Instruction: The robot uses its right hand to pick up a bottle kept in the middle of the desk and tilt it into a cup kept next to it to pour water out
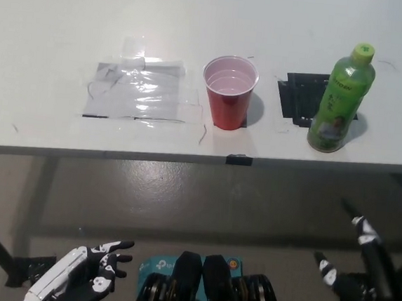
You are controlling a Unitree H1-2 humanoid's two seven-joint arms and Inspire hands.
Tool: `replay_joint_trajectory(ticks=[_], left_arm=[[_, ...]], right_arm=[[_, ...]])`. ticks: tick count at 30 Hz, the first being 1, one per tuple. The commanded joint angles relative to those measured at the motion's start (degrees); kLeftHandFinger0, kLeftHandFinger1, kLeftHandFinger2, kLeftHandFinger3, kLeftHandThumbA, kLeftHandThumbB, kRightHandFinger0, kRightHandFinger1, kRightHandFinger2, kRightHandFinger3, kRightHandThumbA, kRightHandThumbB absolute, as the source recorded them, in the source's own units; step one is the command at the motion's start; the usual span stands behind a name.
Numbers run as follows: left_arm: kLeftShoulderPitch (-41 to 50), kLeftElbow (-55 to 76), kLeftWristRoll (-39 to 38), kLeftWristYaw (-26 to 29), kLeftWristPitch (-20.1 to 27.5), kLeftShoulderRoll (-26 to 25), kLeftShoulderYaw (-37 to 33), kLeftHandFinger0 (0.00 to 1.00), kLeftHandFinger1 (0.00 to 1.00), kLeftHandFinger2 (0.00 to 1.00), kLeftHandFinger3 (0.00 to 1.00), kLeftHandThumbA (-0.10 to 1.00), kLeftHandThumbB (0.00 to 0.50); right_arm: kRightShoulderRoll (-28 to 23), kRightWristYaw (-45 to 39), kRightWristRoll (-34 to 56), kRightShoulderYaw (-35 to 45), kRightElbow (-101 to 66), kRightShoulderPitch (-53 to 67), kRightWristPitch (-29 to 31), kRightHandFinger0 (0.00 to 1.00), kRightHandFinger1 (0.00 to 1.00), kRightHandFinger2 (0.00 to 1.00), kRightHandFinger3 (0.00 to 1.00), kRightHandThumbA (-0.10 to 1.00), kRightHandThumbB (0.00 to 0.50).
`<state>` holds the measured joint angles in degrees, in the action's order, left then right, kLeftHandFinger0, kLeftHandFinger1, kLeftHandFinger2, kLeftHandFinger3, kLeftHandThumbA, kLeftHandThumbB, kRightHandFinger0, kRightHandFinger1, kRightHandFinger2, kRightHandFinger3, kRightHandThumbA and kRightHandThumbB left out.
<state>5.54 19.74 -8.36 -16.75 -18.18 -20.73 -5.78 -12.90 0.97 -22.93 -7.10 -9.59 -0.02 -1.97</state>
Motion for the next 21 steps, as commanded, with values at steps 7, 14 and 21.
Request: replay_joint_trajectory(ticks=[7, 14, 21], left_arm=[[0.3, 1.9, -0.9, -1.3, -0.6, -0.5, 0.5, 0.79, 0.85, 0.89, 0.95, 0.92, 0.176], [0.9, 1.1, -0.7, -1.7, 0.6, -0.3, 0.0, 0.78, 0.83, 0.87, 0.93, 0.93, 0.210], [1.2, 1.3, -0.5, -1.8, 0.2, 0.0, -0.4, 0.79, 0.83, 0.86, 0.94, 0.92, 0.184]], right_arm=[[-0.6, -2.9, -4.8, 2.8, 2.1, -18.3, -16.2, 1.00, 1.00, 1.00, 1.00, 1.00, 0.500], [0.2, -3.1, -4.1, 4.1, 5.4, -26.6, -23.4, 1.00, 1.00, 1.00, 1.00, 1.00, 0.500], [3.4, -2.0, -4.3, 7.1, 11.8, -30.5, -25.0, 1.00, 1.00, 1.00, 1.00, 0.90, 0.500]])
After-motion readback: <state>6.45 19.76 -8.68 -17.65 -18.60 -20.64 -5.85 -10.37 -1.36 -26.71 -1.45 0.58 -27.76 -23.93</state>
